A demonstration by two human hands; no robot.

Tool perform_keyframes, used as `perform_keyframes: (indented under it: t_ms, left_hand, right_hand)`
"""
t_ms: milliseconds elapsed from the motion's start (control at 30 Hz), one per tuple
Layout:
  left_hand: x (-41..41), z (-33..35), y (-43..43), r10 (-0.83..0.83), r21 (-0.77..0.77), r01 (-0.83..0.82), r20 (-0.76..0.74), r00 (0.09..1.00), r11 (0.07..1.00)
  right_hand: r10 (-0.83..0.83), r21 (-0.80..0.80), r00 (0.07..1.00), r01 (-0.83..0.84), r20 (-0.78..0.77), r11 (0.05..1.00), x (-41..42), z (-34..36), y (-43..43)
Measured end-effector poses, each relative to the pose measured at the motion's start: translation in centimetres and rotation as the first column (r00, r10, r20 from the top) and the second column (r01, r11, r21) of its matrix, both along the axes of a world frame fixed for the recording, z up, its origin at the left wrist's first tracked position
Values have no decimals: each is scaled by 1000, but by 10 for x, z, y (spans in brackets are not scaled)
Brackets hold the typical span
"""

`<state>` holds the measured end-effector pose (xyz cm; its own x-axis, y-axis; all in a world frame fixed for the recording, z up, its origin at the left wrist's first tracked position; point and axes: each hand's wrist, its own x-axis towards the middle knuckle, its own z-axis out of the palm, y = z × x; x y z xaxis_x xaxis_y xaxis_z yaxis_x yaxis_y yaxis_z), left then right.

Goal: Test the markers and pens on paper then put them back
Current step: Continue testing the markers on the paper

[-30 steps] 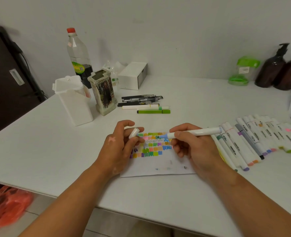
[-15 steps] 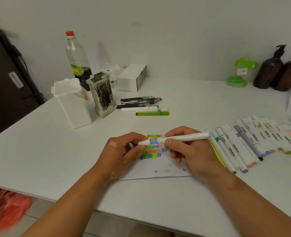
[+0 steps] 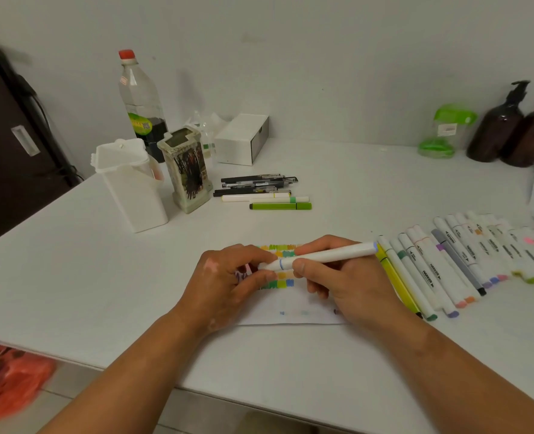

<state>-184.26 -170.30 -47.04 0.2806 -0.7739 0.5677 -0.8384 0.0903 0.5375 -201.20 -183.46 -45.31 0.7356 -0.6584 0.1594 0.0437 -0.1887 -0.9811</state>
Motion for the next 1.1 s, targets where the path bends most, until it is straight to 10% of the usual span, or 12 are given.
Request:
perform_keyframes:
  t_ms: [400,600,833,967,1100]
  left_hand:
    - [3,-4,-8,16,7,-15,-59,998,1000]
    - [3,-3,-9,74,0,-74,-84,994,997]
    - [4,-5,-7,88,11,-87,-171,981,996]
    - [6,-7,-8,123,-17,-130,-226,966,991]
    - [9,-8,-6,161,-12,-170,-263,951,985]
  right_hand:
    - [54,57,998,-56,34,997,0,0,-6]
    - [261,371,964,-258,42,892,-18,23,-27]
    - [185,-50,860,-236,-475,970,-19,34,-13]
    - [-166,-354,848,-26,-503,935,-30,36,-22]
    - [-510,-644,613,2,-603,765,-49,34,-45]
